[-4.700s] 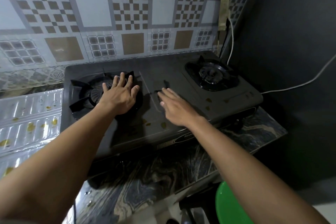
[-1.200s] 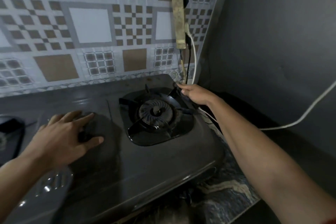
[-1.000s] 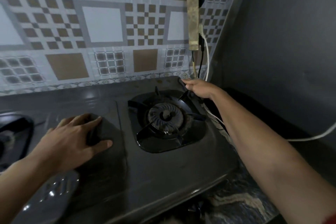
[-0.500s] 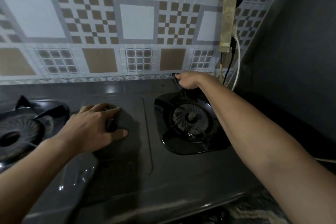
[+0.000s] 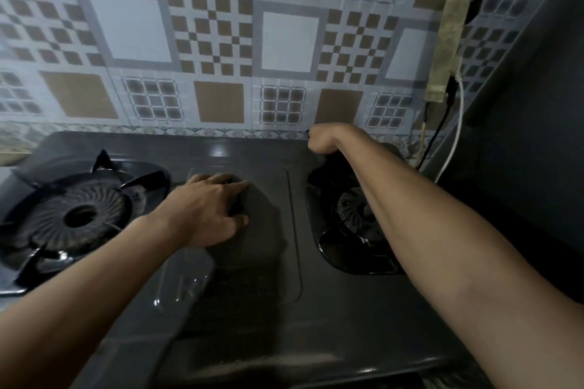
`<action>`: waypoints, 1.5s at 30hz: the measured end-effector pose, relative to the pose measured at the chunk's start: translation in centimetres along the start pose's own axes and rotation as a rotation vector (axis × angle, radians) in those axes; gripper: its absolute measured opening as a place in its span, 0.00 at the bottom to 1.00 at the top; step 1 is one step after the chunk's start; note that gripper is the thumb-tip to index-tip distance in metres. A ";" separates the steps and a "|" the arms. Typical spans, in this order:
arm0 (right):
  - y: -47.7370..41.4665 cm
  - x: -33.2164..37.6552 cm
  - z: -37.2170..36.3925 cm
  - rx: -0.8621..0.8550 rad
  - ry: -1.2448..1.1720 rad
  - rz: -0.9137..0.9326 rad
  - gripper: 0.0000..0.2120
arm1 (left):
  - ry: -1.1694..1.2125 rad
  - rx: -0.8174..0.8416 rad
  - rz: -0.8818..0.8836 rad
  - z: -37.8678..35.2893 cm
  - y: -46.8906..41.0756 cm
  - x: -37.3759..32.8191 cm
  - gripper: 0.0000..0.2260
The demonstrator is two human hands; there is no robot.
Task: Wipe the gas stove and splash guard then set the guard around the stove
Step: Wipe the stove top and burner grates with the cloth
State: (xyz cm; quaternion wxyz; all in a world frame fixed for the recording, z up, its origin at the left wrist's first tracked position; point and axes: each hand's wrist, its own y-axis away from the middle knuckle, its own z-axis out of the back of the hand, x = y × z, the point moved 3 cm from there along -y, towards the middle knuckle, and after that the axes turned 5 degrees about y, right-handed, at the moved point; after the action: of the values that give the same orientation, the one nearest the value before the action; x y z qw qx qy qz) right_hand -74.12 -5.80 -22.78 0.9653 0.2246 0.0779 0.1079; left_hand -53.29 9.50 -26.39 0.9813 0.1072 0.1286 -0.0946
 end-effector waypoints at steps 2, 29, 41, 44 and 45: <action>-0.4 1.8 -0.4 -0.009 -0.026 0.011 0.21 | 0.015 -0.004 -0.004 0.4 0.0 0.1 0.39; 11.7 11.2 -3.1 -0.091 -0.316 0.049 0.27 | 0.100 -0.108 -0.145 1.7 2.2 2.7 0.14; 21.5 19.3 -5.8 -0.070 -0.435 0.207 0.30 | 0.028 -0.375 -0.247 5.1 11.0 10.3 0.22; 22.6 22.3 -9.1 -0.128 -0.438 0.206 0.30 | -0.093 -0.296 -0.162 4.3 12.3 13.5 0.29; 22.7 23.0 -10.1 -0.196 -0.411 0.176 0.27 | -0.102 -0.255 -0.124 3.8 12.6 14.5 0.30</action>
State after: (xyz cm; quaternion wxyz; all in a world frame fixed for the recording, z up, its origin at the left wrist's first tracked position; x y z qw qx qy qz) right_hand -57.86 23.87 -23.82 0.9650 0.1529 -0.1510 0.1504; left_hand -35.91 18.36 -24.39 0.9845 -0.0316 0.0959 -0.1434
